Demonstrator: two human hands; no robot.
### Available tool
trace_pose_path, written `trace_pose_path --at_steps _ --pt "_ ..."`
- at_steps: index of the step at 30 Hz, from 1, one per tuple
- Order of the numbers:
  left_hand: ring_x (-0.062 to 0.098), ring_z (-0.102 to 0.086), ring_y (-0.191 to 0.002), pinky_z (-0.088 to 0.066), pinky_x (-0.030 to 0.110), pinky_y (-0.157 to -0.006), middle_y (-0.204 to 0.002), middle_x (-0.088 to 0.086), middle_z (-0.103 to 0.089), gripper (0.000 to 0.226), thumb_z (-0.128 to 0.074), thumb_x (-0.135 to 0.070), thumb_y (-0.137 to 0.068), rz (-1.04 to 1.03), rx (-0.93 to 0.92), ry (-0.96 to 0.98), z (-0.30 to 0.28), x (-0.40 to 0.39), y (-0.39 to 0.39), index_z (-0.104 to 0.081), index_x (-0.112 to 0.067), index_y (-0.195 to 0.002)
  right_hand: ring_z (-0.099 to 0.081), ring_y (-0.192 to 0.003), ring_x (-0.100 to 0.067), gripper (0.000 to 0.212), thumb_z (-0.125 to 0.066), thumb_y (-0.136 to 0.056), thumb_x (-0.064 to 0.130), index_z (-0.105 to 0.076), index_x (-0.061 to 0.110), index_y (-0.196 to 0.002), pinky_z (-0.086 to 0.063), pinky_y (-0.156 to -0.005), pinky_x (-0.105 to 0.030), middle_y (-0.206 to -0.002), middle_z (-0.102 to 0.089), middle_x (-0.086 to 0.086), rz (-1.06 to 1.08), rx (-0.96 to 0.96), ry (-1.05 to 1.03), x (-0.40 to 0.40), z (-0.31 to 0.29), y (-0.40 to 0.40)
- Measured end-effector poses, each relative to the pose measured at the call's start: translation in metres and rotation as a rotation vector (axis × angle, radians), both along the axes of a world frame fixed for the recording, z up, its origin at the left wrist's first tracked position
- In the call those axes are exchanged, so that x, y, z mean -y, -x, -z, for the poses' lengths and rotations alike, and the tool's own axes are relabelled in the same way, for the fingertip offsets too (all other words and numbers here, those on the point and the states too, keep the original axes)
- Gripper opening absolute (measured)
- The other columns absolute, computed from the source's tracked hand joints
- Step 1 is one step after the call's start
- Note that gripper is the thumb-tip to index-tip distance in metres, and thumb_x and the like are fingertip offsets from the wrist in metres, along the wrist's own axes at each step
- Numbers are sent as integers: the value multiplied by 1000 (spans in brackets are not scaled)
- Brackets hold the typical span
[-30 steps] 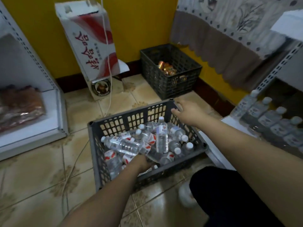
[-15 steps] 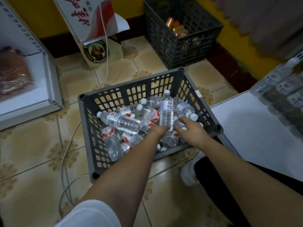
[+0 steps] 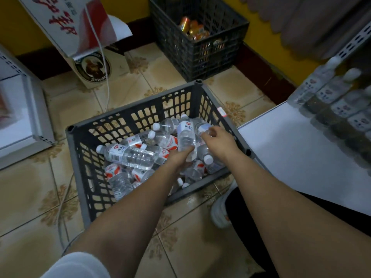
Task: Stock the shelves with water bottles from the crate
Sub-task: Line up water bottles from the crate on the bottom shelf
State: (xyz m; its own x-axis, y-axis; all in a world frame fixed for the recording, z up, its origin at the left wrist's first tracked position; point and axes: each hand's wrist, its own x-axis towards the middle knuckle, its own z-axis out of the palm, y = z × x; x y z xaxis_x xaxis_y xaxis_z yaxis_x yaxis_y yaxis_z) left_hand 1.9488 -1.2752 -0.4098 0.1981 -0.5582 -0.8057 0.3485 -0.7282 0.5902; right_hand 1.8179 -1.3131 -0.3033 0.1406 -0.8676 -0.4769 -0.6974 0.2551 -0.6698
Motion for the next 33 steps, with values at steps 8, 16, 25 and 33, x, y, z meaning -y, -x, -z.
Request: trace_pose_path --at_steps 8,16,25,33 --pt "27 -73 -86 -61 32 -68 -100 16 -73 45 -71 -25 -85 -49 -360 130 -76 -69 -41 -55 -5 -121 -46 -129 -30 67 -50 -93 56 -41 15 -145 -40 -103 -38 -148 -44 -8 26 46 -88 -6 -23 -6" --pt "34 -65 -111 -52 44 -99 -123 14 -66 58 -72 -14 -84 422 -156 340 -169 -89 -43 -48 -12 -136 -67 -89 -23 56 -56 -85 65 -53 18 -115 -55 -73 -35 -107 -67 -7 280 474 -125 3 -120 9" --pt "19 -72 -87 -61 37 -74 -130 5 -55 91 -90 -37 -64 924 403 480 -275 -30 55 -43 -21 -140 -67 -92 -31 37 -48 -100 39 -53 12 -126 -60 -69 -44 -109 -67 -17 533 715 -181 -14 -197 174" --pt "16 -63 -97 -58 29 -72 -115 -6 -56 77 -88 -26 -69 1233 580 568 -331 2 206 -49 -19 -135 -74 -82 -28 37 -61 -93 34 -64 7 -119 -61 -63 -38 -104 -73 -16 773 845 -139 -77 -191 328"
